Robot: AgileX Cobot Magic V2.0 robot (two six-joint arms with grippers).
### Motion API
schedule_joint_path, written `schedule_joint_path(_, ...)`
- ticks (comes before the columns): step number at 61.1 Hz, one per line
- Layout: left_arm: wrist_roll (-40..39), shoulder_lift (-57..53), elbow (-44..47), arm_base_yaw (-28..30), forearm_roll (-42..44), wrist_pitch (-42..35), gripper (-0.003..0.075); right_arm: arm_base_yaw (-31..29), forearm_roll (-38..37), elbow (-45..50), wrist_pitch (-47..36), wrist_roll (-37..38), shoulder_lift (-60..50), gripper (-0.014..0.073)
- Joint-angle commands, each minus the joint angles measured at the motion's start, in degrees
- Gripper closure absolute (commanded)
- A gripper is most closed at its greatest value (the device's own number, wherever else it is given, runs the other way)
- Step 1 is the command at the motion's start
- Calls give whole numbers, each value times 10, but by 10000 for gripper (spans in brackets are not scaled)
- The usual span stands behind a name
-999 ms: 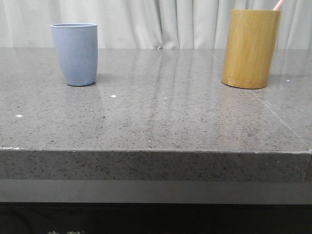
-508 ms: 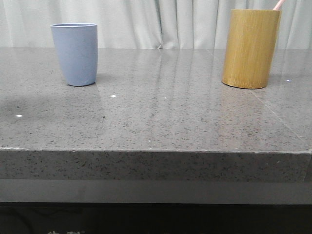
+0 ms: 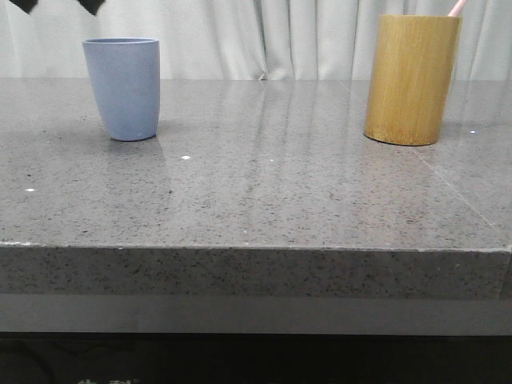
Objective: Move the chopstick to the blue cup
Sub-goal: 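Lower the left gripper over the blue cup rim and grasp it, then carry the blue cup toward the bamboo holder and set it down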
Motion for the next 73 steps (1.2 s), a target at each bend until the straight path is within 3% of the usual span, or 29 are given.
schedule_joint_path(1, 0, 13, -59, -5, 1, -8, 227, -1, 7, -21, -29, -9, 3, 41)
schedule_joint_path(24, -1, 125, -178, -5, 10, 45, 239, -1, 7, -21, -29, -9, 3, 41)
schedule_joint_path(31, -2, 138, -195, -5, 12, 58, 335, -1, 7, -21, -29, -9, 3, 41)
schedule_joint_path(43, -2, 139, -195, -5, 16, 64, 591, -1, 7, -21, -29, -9, 3, 41)
schedule_joint_path(53, -1, 139, -195, -5, 16, 72, 738, -1, 7, -21, -29, -9, 3, 41)
schedule_joint_path(73, 1, 139, -222, -16, 12, 97, 739, -1, 7, -21, -30, -9, 3, 41)
